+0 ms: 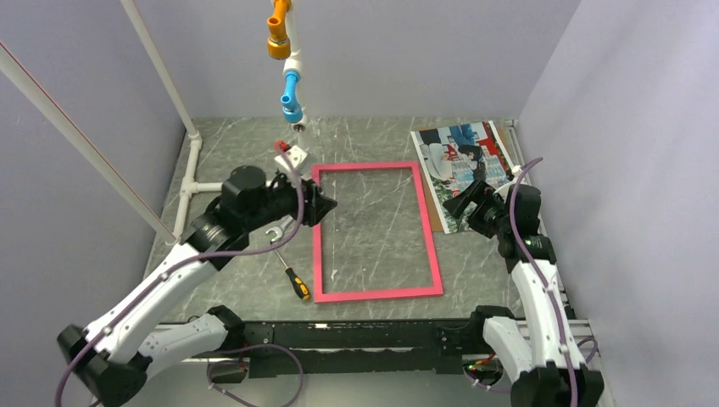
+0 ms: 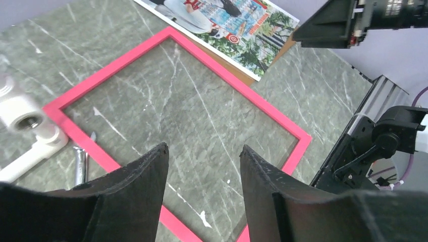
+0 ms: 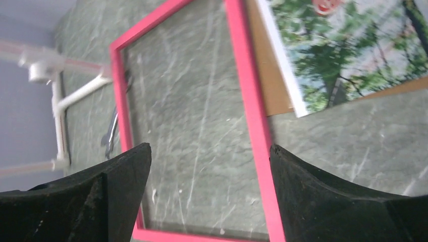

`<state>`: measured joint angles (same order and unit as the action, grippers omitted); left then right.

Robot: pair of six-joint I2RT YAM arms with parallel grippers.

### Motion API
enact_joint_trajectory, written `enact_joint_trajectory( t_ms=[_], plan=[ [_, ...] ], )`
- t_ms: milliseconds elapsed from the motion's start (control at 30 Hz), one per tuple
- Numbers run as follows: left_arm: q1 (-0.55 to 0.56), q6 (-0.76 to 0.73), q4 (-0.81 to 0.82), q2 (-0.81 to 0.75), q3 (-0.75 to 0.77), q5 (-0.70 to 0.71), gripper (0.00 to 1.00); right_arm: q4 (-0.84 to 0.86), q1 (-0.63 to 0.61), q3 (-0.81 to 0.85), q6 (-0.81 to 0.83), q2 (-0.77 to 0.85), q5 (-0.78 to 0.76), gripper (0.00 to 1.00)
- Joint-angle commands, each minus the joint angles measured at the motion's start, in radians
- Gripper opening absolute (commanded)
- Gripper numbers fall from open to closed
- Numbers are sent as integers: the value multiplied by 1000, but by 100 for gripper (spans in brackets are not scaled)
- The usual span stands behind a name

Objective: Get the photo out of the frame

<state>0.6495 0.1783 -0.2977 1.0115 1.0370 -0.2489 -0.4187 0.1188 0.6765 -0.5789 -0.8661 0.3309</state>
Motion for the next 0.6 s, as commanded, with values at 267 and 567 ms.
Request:
enact_joint_trajectory(
  t_ms=[267,567],
  plan=[
    [-4,-35,-114,-482,-82,372,99,-279,-70,226,158,329,-39,100],
    [-5,-21,-186,-660,-81,556,99,-284,-70,315,126,501,-284,100]
  ],
)
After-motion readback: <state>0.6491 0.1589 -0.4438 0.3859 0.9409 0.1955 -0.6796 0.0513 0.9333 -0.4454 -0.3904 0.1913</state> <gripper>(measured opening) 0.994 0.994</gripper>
